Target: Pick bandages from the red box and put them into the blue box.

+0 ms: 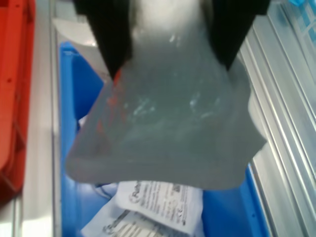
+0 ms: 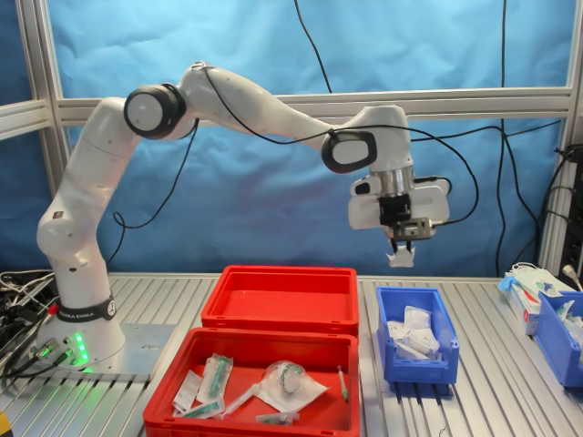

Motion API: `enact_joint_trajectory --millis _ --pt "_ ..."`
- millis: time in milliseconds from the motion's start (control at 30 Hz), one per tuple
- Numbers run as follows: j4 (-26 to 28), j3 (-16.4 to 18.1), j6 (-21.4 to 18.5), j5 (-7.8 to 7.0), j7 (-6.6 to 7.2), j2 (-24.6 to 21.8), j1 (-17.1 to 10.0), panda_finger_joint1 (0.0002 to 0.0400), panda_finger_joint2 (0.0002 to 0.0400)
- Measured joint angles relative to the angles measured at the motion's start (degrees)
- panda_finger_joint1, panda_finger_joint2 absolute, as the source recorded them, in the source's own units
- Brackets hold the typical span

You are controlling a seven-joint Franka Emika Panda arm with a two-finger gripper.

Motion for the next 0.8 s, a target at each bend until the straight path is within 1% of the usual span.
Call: enact_joint_trajectory --millis 67,233,467,800 --pt "2.07 0.00 -0.01 0.67 0.00 1.74 0.00 0.0091 0.0091" --pt "6.83 0.00 -0.01 1.76 0.00 5.22 0.01 0.0091 0.0091" --pt "10.01 0.00 -0.02 2.19 0.00 7.39 0.09 0.0091 0.0091" --pt "11.74 0.01 -0.02 2.35 0.00 8.84 0.37 0.0091 0.0091"
